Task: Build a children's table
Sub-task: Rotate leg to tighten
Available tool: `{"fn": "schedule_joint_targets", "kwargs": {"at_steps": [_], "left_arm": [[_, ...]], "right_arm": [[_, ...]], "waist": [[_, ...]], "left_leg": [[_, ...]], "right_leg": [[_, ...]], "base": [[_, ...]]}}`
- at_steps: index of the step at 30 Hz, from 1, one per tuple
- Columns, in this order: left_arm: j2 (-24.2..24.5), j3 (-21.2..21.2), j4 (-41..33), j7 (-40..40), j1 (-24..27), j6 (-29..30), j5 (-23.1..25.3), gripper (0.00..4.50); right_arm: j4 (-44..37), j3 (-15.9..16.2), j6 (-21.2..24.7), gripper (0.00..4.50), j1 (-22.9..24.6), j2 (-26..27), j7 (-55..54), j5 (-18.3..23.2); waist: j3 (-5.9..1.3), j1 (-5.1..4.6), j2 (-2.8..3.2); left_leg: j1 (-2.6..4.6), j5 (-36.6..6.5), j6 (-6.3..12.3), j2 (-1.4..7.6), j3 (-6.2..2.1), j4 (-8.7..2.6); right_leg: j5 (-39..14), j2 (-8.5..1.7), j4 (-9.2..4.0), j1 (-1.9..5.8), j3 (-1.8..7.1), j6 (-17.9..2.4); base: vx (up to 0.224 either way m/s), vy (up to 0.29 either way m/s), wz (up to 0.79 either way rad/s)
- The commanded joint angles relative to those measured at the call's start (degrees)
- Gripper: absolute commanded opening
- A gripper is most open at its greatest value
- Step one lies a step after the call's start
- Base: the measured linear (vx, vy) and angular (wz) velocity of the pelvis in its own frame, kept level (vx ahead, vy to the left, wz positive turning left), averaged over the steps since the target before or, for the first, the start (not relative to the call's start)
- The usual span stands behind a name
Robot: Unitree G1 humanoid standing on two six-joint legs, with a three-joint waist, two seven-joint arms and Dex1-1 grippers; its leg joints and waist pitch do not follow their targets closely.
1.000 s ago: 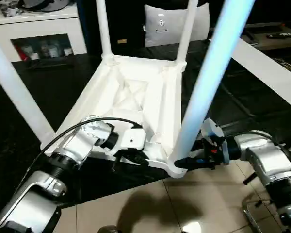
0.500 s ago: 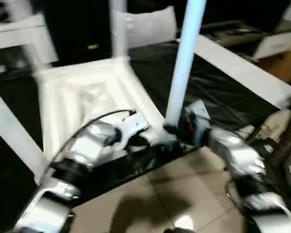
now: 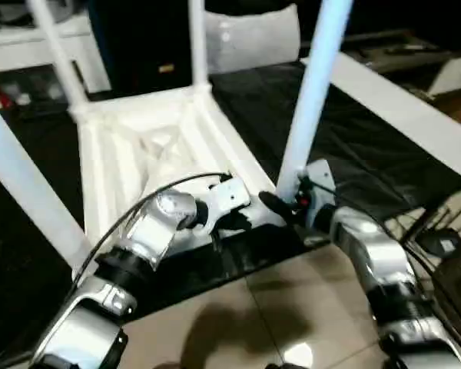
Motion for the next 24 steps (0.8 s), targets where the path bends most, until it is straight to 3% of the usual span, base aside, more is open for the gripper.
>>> {"fn": "schedule_joint_targets", "kwargs": {"at_steps": [1,3,4,5,7,10,12,13,14,16,18,20,21,23,24], "left_arm": [[0.96,-1.34,3.03,0.52,-1.92,-3.44,1.89,0.0],[1.44,-1.14,4.43,0.95,-2.59,-5.0,1.9,0.0],[1.44,-1.14,4.43,0.95,-2.59,-5.0,1.9,0.0],[1.87,-0.57,5.9,1.59,-3.39,-6.61,1.63,0.0],[2.14,-0.38,6.42,1.79,-3.57,-6.96,1.5,0.0],[2.14,0.21,6.58,2.35,-3.33,-6.66,1.11,0.0],[1.94,0.9,6.78,3.42,-3.31,-7.06,0.68,0.0],[1.46,2.46,6.35,4.78,-2.95,-7.75,-0.76,0.0],[1.32,3.43,4.59,4.44,-2.09,-6.91,-2.07,0.0],[0.82,5.33,0.49,4.3,-0.04,-4.6,-4.57,0.43],[-0.78,8.8,-5.35,6.33,2.93,-0.71,-8.25,0.58],[-2.52,12.48,-14.27,11.85,8.89,-0.45,-10.52,0.72],[-2.52,12.48,-14.27,11.85,8.89,-0.45,-10.52,0.85],[-3.9,14.74,-19.19,15.25,12.34,0.76,-11.67,1.01],[-4.29,15.35,-20.3,15.92,13.07,1.56,-12.17,1.01]], "right_arm": [[-4.79,2.24,2.55,3.77,3.84,-0.75,3.82,1.94],[-8.38,2.08,3.06,4.01,6.25,-1.53,4.79,2.79],[-8.38,2.08,3.06,4.09,6.25,-1.53,4.79,2.79],[-13.91,1.55,3.31,4.15,9.79,-2.55,6.24,4.67],[-17.37,1.25,2.51,4.36,12.14,-3.34,6.84,5.55],[-21.5,0.8,1.96,4.45,15.19,-4.32,6.3,5.87],[-22.74,0.46,1.4,4.45,16.13,-4.41,5.39,5.48],[-24.96,-0.19,0.97,4.45,17.74,-4.29,4.41,5.63],[-26.26,-0.76,0.22,4.45,18.64,-3.79,3.45,5.69],[-28.98,-1.73,0.24,4.5,20.11,-2.88,1.75,6.27],[-32.68,-2.56,2.85,4.5,21.76,-2.06,-2.19,5.43],[-36.91,-1.19,6.76,4.5,24.13,-1.4,-4.93,4.45],[-36.91,-1.19,6.76,4.5,24.13,-1.4,-4.93,4.45],[-37.97,0.21,6.14,4.5,25.39,-1.35,-6.16,2.4],[-38.14,0.57,5.57,4.5,25.68,-1.4,-6.51,1.76]], "waist": [[-3.82,0.05,-0.22],[-4.04,0.76,-0.15],[-4.01,0.75,-0.2],[-3.95,0.83,-0.02],[-4.03,0.9,-0.18],[-3.92,0.57,-0.06],[-3.8,0.5,-0.04],[-3.76,0.62,0.32],[-3.78,0.69,0.3],[-3.95,0.62,0.1],[-4.11,0.54,0.01],[-4.69,0.6,-0.11],[-4.36,0.65,-0.12],[-4.15,0.63,-0.25],[-3.87,0.68,-0.24]], "left_leg": [[-0.12,-13.02,3.44,1.2,0.31,-4.02],[-0.04,-11.49,3.59,1.35,0.41,-4.05],[-0.19,-11.1,3.71,1.27,0.42,-4.05],[-0.19,-10.92,3.62,1.29,0.44,-4.08],[-0.36,-10.86,3.73,1.27,0.4,-4.09],[-0.57,-12.69,3.34,1.11,0.29,-4.21],[-0.31,-13.34,3.2,1.1,0.37,-4.16],[-0.27,-13.52,3.11,1.09,0.34,-4.17],[-0.24,-13.82,3.0,1.04,0.36,-4.12],[-0.58,-12.75,2.89,1.25,0.24,-4.25],[-0.78,-11.0,3.03,1.4,0.27,-4.14],[-0.96,-5.77,4.38,1.55,0.32,-3.52],[-1.02,-5.86,5.36,1.59,0.6,-3.52],[-1.04,-8.04,5.49,1.41,0.83,-3.49],[-0.88,-9.79,4.87,1.39,0.99,-3.55]], "right_leg": [[-19.8,-3.26,-4.05,2.59,3.11,-9.0],[-18.3,-3.46,-3.72,2.75,3.36,-9.05],[-17.98,-3.4,-3.78,2.83,3.36,-8.95],[-17.61,-3.37,-3.81,2.84,3.38,-8.9],[-17.04,-3.37,-3.66,3.04,3.42,-8.87],[-20.1,-3.46,-3.92,3.15,3.19,-8.24],[-22.67,-3.46,-4.43,2.74,3.22,-7.48],[-23.17,-3.44,-4.49,2.67,3.2,-7.4],[-23.41,-3.39,-4.55,2.63,3.19,-7.12],[-21.4,-3.45,-4.25,2.85,3.26,-7.21],[-17.7,-3.42,-3.61,2.93,3.38,-8.62],[-8.89,-3.27,-2.21,3.02,3.64,-11.65],[-8.27,-3.05,-2.46,2.6,3.55,-12.2],[-12.28,-3.06,-2.9,2.46,3.48,-11.36],[-16.41,-3.19,-3.4,2.32,3.43,-9.9]], "base": [[0.0,0.0,0.0],[0.0,0.0,0.0],[0.0,0.0,0.0],[0.0,0.0,0.0],[0.0,0.0,0.0],[0.0,0.0,0.0],[0.0,0.0,0.0],[0.0,0.0,0.0],[0.0,0.0,0.0],[0.0,0.0,0.0],[0.0,0.0,0.0],[0.0,0.0,0.0],[0.0,0.0,0.0],[0.0,0.0,0.0],[0.0,0.0,0.0]]}}
